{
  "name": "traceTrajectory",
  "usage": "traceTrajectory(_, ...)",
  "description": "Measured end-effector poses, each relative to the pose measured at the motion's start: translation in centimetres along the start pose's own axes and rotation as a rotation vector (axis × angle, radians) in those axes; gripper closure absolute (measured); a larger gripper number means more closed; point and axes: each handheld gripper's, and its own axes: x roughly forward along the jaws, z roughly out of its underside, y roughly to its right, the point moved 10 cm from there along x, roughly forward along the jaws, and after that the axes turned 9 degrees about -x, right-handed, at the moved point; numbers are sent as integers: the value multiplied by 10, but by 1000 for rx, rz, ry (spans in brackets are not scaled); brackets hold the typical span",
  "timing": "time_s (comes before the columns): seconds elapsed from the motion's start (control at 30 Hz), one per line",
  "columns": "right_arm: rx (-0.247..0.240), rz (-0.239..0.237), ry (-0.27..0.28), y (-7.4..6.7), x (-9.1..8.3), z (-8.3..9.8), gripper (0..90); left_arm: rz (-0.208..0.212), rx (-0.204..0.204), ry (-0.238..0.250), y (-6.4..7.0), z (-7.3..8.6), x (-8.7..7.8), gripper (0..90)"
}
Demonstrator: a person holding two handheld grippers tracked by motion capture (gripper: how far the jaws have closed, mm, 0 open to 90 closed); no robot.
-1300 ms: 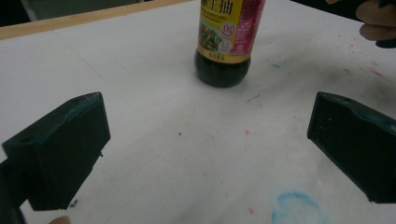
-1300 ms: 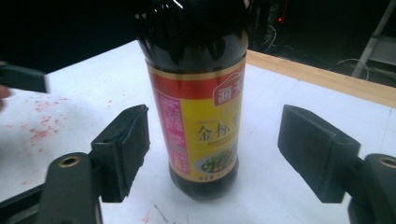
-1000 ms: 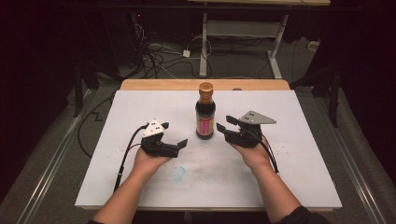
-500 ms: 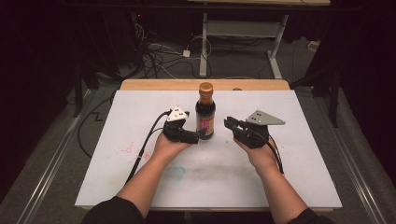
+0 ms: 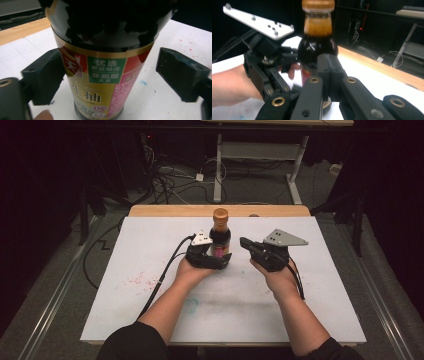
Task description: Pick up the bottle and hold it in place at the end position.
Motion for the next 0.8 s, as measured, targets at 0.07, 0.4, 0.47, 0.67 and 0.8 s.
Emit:
traceTrajectory(0.07, -1, 4, 1, 0, 1, -6, 900, 0, -3, 9, 0, -2, 0, 126)
traceTrajectory(0.4, -13, -8, -4, 2, 16, -30, 900, 0, 17, 38, -3, -8, 0, 264)
traceTrajectory(0.47, -7, -10, -3, 3, 18, -33, 900, 1, 21, 37, -3, -8, 0, 268)
traceTrajectory(0.67, 8, -11, -12, 6, 22, -37, 900, 4, 31, 48, -3, -7, 3, 251)
traceTrajectory(0.8, 1, -13, -19, 7, 24, -40, 900, 3, 20, 48, -3, -7, 3, 273)
